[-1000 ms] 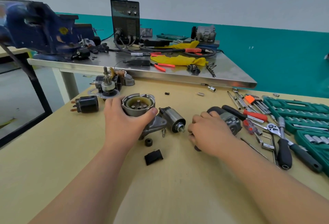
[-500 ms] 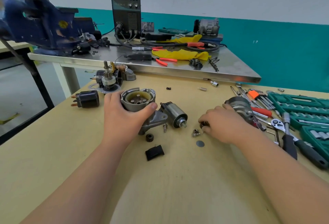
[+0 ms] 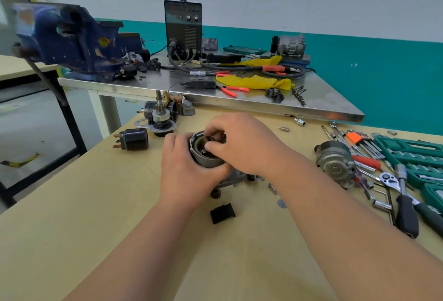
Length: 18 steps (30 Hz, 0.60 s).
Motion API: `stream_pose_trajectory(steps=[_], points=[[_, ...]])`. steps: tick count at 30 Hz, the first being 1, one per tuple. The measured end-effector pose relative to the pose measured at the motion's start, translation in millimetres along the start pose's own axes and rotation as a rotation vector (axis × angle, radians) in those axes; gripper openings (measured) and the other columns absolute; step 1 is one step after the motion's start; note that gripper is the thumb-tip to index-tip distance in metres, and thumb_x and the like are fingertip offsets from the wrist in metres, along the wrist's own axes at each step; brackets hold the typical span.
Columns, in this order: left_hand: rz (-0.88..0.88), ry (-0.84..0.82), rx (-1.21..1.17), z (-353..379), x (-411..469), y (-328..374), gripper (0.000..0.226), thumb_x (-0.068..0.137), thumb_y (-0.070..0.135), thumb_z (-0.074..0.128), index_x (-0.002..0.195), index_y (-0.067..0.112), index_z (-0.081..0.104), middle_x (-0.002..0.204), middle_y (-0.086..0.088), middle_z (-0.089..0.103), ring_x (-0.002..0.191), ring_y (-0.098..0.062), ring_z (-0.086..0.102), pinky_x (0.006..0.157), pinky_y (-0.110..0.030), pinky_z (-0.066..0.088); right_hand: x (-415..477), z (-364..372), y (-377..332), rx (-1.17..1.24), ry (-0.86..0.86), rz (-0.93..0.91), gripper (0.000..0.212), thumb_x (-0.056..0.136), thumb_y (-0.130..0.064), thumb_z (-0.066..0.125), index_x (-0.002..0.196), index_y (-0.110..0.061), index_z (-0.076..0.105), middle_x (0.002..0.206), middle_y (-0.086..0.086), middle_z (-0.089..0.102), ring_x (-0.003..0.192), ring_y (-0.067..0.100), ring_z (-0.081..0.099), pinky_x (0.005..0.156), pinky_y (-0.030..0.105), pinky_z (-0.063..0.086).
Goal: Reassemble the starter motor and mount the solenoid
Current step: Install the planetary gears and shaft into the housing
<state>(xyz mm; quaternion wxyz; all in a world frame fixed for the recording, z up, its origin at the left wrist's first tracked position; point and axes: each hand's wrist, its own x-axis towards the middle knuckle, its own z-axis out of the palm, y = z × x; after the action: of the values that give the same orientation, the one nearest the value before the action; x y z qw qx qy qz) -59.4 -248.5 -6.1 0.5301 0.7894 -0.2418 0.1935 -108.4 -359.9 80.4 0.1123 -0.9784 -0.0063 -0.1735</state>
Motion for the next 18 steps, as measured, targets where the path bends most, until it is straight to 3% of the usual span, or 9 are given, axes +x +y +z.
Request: stream_pose_trajectory(steps=[4,7,11,14,16,18], points=[[0.013,0.003,0.003,0,1,3,0.071,0.044,0.062,0.068,0.103,0.03,0.046,0.1,0.024,0.035,0.098,-0.009,0.048,0.091,-0.036,0.048,3,3,-1,-0.044,0.075,0.018,0.017,0.088,-0.033,0.06,0.103,-0.032,0.068,0.098,-0.007,0.06,0.092,0.017,0.056,0.078,0.04,0.051],[0.013,-0.013,-0.002,0,3,1,0.072,0.042,0.062,0.067,0.104,0.03,0.046,0.1,0.022,0.036,0.095,-0.005,0.047,0.088,-0.029,0.047,1,5,0,-0.1,0.058,-0.007,0.019,0.09,-0.034,0.058,0.106,-0.032,0.068,0.102,-0.005,0.058,0.097,0.018,0.052,0.08,0.039,0.049],[0.021,-0.013,-0.007,0,5,-3,0.066,0.047,0.054,0.078,0.103,0.029,0.051,0.1,0.02,0.038,0.096,-0.006,0.048,0.085,-0.025,0.046,2,6,-2,-0.197,0.117,-0.003,0.021,0.093,-0.033,0.052,0.1,-0.029,0.071,0.096,-0.002,0.057,0.091,0.02,0.053,0.07,0.035,0.046],[0.036,-0.031,-0.012,-2,7,-6,0.07,0.045,0.061,0.074,0.103,0.029,0.05,0.1,0.022,0.037,0.095,-0.003,0.047,0.079,-0.015,0.041,7,1,-2,-0.236,-0.033,-0.038,0.023,0.094,-0.033,0.049,0.1,-0.03,0.072,0.104,0.0,0.054,0.099,0.022,0.05,0.076,0.039,0.048],[0.019,-0.038,-0.012,-4,9,-9,0.074,0.045,0.068,0.072,0.104,0.03,0.049,0.1,0.021,0.037,0.095,-0.003,0.047,0.076,-0.009,0.036,7,-7,5,-0.157,-0.048,-0.044,0.025,0.095,-0.035,0.049,0.1,-0.029,0.072,0.112,-0.004,0.051,0.102,0.017,0.048,0.082,0.037,0.046],[-0.025,-0.006,0.014,-7,14,-15,0.076,0.047,0.07,0.073,0.107,0.031,0.048,0.102,0.015,0.039,0.102,-0.007,0.047,0.082,-0.011,0.037,1,-9,17,0.057,0.125,0.043,0.024,0.096,-0.032,0.047,0.097,-0.025,0.07,0.109,-0.007,0.05,0.092,0.008,0.05,0.077,0.026,0.043]])
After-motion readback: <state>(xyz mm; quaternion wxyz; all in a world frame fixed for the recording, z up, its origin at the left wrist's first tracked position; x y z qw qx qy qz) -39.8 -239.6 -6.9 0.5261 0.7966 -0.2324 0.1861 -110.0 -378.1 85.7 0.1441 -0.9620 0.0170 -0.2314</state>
